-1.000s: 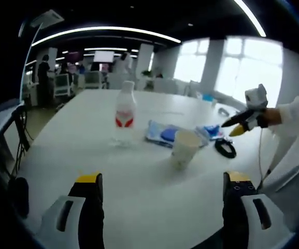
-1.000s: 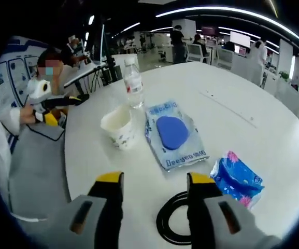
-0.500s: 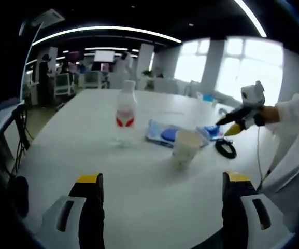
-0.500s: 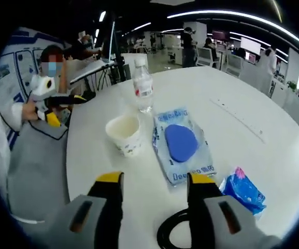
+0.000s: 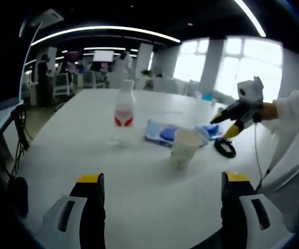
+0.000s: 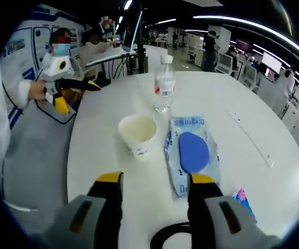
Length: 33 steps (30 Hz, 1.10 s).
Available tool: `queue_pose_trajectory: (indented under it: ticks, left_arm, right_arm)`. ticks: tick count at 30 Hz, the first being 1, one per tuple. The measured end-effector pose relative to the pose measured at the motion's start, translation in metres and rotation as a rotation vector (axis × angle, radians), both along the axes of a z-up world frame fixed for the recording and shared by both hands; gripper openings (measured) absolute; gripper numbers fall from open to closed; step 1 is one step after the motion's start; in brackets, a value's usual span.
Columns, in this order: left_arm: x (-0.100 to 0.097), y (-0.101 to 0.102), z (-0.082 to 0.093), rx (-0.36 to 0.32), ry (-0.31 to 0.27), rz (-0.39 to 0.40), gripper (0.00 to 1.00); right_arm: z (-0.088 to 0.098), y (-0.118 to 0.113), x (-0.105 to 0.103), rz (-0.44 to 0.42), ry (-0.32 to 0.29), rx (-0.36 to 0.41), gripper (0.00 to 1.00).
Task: Arrange the tabletop items into an orderly group along one side of the table until the central work area is clear of visible clutter.
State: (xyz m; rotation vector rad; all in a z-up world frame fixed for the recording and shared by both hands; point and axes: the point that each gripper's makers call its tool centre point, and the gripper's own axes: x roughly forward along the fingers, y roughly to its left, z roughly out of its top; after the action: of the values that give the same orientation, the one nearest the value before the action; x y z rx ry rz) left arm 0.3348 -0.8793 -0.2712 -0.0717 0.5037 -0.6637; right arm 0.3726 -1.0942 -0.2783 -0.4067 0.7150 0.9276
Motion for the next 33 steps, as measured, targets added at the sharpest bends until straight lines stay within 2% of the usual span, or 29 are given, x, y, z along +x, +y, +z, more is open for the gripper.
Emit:
queue_pose_trajectory:
  ticks: [15,33]
  left_arm:
    - [0.0,0.0,-0.001,-0.008,0.008,0.006,0.87]
    - [0.001,0.003,-0.001,-0.023,0.013,0.011,0.85]
  right_arm:
    - [0.008,0.037,0.006,0.108,-0.031,-0.012,0.47]
    - [0.005,0.073,-0.002,0.21,-0.035,-0.021,0.45]
